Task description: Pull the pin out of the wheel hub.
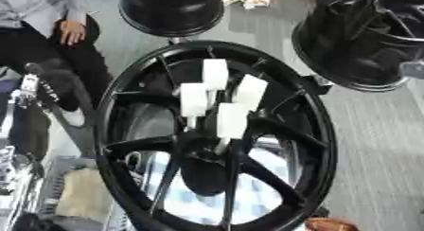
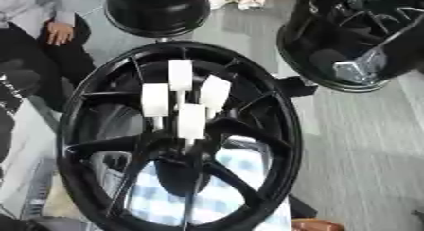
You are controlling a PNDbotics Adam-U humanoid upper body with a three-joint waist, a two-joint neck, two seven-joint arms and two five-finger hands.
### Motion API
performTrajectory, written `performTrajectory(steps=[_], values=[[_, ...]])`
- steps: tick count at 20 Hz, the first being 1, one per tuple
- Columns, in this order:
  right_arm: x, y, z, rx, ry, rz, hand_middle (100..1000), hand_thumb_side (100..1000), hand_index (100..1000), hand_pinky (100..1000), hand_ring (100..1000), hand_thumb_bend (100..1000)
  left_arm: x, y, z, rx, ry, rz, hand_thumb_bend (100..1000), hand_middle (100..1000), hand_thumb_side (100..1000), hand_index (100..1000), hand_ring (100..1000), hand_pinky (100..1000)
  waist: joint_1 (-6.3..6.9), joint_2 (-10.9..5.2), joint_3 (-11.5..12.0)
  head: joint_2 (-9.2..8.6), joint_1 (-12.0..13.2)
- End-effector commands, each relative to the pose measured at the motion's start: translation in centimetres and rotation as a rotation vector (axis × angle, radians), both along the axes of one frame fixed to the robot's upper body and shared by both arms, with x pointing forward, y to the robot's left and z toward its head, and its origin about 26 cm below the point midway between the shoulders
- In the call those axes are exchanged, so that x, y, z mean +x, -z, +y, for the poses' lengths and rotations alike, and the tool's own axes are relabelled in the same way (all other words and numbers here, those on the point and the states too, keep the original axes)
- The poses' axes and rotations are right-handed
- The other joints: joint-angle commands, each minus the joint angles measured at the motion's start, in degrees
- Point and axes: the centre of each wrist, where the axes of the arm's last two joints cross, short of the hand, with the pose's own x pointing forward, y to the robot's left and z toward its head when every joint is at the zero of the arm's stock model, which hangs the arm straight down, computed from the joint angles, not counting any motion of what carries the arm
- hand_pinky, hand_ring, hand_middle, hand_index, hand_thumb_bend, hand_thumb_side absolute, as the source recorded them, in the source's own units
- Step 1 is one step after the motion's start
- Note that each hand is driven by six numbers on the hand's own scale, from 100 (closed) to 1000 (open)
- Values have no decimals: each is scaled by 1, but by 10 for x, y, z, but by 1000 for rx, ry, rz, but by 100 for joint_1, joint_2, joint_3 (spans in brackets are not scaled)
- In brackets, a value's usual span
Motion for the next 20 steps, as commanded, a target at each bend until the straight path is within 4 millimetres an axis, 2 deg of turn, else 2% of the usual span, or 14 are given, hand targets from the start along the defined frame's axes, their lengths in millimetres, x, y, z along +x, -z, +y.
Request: performTrajectory(steps=[1,11,20], values=[[3,-4,2,-25,0,-27,756,477,789,900,834,100,1,-10,-2,14,17,-34,100,651,806,807,783,879,19,-39,21,-79,-39],[32,10,18,-48,-31,-27,755,492,792,900,834,100,5,-15,-8,10,47,-49,100,651,808,807,783,880,6,91,171,-160,-116],[51,23,28,-70,-72,4,786,509,835,905,853,100,7,-18,-11,6,61,-60,100,652,810,807,784,881,-4,181,257,-182,-157]])
